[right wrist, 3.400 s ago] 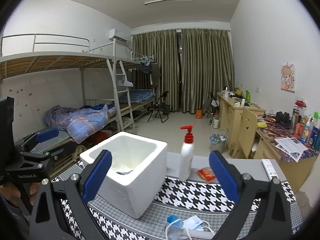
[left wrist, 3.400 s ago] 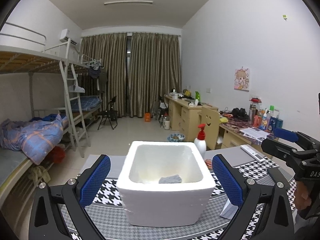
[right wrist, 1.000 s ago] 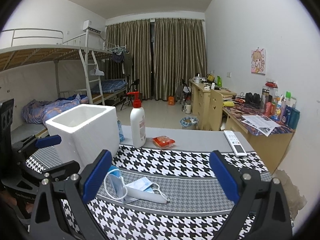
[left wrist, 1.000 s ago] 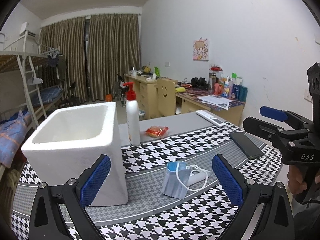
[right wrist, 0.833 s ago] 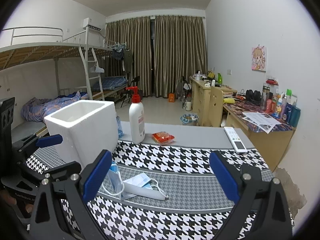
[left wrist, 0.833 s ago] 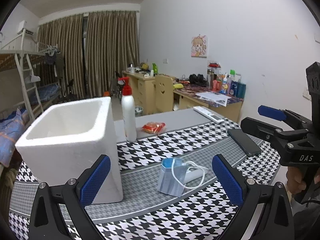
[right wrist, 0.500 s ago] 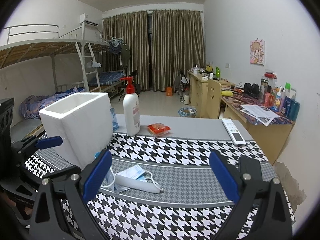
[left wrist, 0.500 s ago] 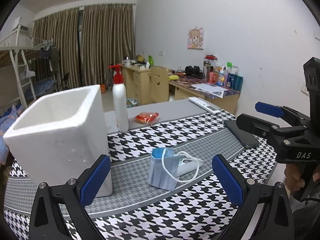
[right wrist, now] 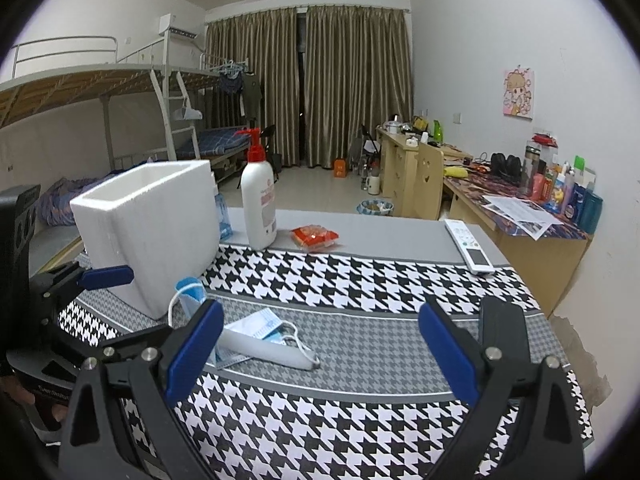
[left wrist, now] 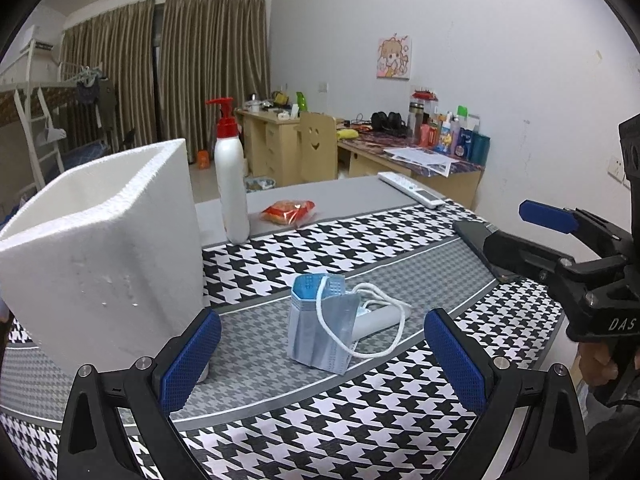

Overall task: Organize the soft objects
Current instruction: 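Move the left tool toward the blue face mask on the table, then grasp the blue face mask with the left tool while the right tool grasps the white tube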

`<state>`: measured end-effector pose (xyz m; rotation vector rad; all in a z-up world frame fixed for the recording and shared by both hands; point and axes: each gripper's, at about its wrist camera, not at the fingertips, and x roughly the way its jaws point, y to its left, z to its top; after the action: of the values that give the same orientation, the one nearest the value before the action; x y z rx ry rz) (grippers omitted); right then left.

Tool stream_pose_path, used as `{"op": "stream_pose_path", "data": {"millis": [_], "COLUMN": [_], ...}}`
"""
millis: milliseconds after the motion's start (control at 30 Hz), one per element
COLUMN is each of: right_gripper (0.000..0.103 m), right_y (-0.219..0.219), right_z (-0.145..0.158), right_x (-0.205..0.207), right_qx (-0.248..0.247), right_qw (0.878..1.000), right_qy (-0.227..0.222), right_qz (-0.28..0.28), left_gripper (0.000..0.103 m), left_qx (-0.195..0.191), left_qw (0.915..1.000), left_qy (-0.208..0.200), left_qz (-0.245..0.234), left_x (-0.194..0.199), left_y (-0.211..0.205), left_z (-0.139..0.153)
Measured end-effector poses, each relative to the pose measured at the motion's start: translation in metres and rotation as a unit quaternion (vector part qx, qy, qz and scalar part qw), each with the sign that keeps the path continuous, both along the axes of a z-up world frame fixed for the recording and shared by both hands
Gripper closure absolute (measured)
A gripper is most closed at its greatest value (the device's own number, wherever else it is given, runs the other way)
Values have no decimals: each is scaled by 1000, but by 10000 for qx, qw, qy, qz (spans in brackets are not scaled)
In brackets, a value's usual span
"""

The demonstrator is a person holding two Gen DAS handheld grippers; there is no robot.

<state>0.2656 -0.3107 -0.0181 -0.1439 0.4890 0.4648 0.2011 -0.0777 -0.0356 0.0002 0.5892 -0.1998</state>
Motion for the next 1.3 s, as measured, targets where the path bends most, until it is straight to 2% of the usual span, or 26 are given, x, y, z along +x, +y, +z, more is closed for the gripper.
{"op": "stream_pose_path", "data": {"millis": [233, 533, 933, 1100, 1300], "right_gripper": [3, 3, 3, 3, 4], "right_y": [-2, 0, 14, 15, 22], "right_z": [-16, -33, -47, -55, -61], "right_x": [11, 25, 39, 45, 49], "right_qx": [-111, -173, -213, -249, -419], "right_qw": [9997, 9984, 9941, 9918, 9884], "right_qy": [200, 486, 838, 1007, 1105], "right_qz": [61, 249, 659, 746, 954], "left_gripper": [1, 1, 1, 1, 1], "left_qx": [3, 117, 175, 79, 14], "left_qw": [9997, 9987, 9981, 9983, 9978], "left_qy": [226, 485, 591, 571, 654], "left_qz": [-60, 99, 37, -47, 84], "left_x": [10, 28, 38, 41, 46], "left_y": [-7, -7, -5, 0, 6], "left_z": [-15, -30, -41, -43, -47]}}
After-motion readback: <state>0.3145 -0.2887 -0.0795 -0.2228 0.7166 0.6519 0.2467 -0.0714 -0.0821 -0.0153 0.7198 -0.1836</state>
